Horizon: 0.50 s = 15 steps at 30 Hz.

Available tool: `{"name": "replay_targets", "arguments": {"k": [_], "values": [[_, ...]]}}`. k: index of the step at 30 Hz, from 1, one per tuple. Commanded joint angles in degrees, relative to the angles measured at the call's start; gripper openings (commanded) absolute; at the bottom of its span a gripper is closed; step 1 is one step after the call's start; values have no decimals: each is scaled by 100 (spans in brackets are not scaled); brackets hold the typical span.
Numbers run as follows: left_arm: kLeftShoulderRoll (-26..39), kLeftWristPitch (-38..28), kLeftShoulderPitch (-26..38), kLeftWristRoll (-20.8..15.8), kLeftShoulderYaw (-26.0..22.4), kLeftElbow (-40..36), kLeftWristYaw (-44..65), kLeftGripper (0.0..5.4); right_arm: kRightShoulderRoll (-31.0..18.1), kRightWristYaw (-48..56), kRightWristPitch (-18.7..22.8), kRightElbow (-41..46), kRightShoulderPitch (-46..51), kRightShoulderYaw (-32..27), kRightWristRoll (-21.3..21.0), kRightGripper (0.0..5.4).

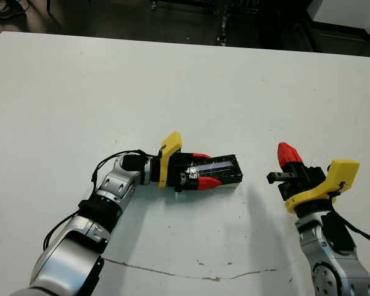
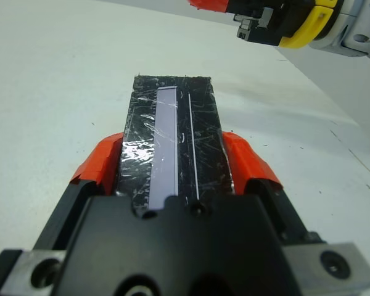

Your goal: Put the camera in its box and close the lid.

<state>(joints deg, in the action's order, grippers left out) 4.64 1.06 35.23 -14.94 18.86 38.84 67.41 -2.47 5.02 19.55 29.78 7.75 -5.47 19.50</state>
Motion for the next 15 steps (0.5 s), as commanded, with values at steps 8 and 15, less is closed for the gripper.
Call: {"name": "replay_targets", "arguments": {"k": [8, 15], "values": [[-840, -206, 169, 367, 526, 1026, 847, 317, -52, 32, -18, -25, 93, -54, 6, 0], [-1011, -441, 621, 625, 599, 1551, 1064, 317, -46, 11, -7, -22, 106, -58, -4, 0]]}}
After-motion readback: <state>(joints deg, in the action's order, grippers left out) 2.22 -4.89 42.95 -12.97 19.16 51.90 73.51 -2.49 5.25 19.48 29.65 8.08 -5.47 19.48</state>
